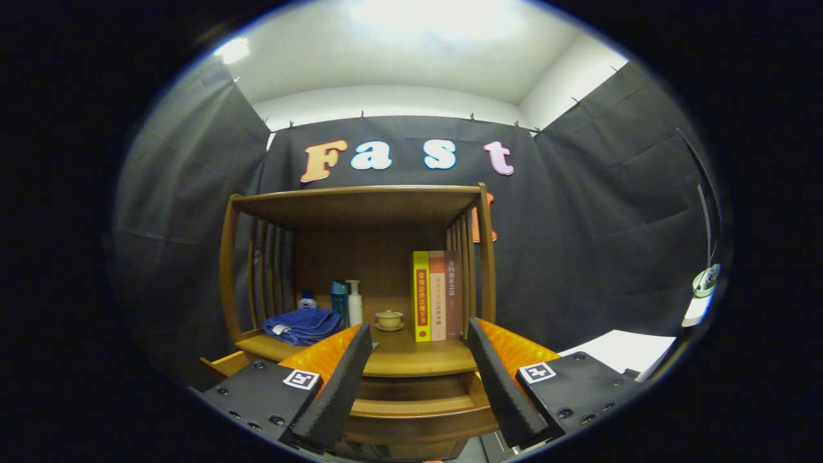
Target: Pull open the drawer, take out the items inside it, and place them on the countertop above the cabinet.
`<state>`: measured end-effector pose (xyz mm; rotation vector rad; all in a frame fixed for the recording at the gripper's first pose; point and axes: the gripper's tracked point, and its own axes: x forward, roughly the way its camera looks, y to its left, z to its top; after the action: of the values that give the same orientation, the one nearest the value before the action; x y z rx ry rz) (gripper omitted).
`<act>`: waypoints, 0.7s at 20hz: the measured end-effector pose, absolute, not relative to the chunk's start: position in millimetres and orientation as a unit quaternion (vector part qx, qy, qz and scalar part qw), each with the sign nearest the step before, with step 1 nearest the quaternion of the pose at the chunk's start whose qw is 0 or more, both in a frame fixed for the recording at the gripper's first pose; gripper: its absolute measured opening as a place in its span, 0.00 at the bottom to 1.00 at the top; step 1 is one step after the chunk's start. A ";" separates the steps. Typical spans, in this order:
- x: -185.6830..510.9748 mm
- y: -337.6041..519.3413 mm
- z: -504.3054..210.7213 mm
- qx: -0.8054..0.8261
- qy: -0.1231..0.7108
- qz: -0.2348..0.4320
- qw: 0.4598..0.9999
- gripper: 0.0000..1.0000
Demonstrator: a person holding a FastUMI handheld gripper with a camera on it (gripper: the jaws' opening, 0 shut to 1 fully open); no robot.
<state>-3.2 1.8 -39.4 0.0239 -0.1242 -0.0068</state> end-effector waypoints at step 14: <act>7.5 127.5 -249.0 -0.017 0.046 0.038 0.998 0.98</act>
<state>7.5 127.5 -249.0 -0.0344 0.0922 0.0751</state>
